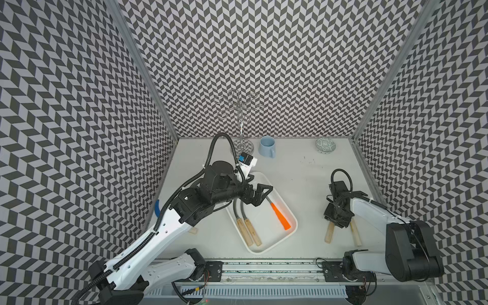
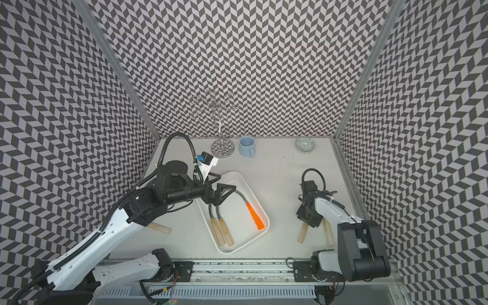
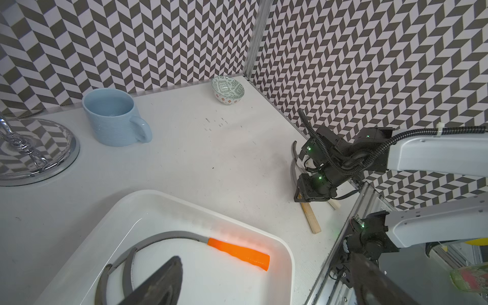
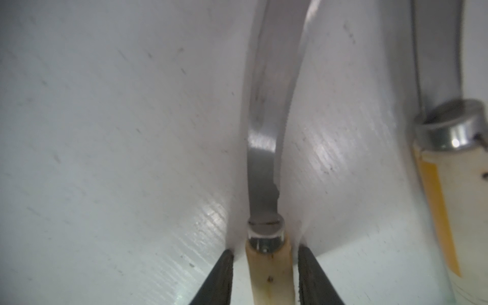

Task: Put small sickles into storage boxes
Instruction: Pick up the sickle at the center of the board.

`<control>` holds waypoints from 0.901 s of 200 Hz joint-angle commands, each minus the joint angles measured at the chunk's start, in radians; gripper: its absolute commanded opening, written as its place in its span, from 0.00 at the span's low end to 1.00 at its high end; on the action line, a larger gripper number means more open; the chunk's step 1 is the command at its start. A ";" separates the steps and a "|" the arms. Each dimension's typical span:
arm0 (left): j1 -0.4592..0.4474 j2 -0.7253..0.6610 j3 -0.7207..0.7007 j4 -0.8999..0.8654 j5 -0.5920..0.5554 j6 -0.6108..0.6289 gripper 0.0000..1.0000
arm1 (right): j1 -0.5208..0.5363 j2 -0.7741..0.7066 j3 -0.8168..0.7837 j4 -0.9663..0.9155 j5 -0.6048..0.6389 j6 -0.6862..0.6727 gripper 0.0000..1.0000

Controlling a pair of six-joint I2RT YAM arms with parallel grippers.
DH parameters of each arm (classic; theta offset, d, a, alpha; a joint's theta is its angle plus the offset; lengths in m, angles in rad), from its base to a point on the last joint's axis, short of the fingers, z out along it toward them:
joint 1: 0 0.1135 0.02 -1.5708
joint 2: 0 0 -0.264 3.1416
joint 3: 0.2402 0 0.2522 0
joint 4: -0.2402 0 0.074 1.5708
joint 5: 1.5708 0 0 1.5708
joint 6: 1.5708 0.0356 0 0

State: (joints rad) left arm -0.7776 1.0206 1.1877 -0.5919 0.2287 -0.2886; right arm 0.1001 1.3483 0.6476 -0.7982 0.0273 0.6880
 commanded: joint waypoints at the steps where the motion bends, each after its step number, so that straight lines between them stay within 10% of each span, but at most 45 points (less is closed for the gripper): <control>1: 0.008 -0.018 0.008 0.014 -0.015 0.003 1.00 | -0.005 0.022 -0.016 0.047 -0.020 0.021 0.39; 180: 0.043 -0.021 0.003 -0.015 -0.054 -0.022 1.00 | -0.005 0.067 0.036 0.097 -0.012 -0.024 0.19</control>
State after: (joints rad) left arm -0.7433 1.0050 1.1851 -0.5995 0.1989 -0.3077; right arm 0.0994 1.3834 0.6769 -0.7708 0.0246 0.6807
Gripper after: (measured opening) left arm 0.995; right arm 0.230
